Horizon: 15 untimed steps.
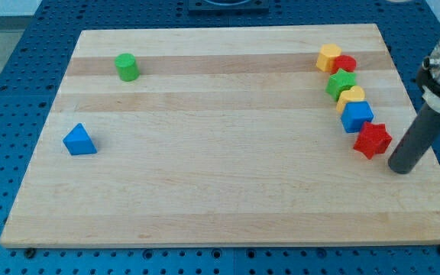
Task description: Move the blue triangle into the red star
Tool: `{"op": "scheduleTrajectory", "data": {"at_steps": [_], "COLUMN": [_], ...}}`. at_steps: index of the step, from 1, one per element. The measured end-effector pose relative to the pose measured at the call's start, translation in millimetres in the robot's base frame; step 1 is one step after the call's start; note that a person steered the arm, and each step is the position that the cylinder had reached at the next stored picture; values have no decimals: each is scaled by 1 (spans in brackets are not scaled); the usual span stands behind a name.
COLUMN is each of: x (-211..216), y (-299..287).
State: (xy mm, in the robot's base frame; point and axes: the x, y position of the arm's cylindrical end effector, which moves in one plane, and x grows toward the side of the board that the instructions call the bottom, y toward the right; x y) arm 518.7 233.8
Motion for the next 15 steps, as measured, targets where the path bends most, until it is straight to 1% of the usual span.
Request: {"op": "scheduleTrajectory", "data": {"at_steps": [2, 3, 4, 5, 7, 8, 9, 10, 11, 12, 13, 14, 15], "x": [-19, -20, 14, 32, 32, 24, -5, -33, -62, -60, -33, -33, -57], "y": [-30, -34, -39, -111, -320, -422, -509, -538, -515, -415, -322, -325, -378]}}
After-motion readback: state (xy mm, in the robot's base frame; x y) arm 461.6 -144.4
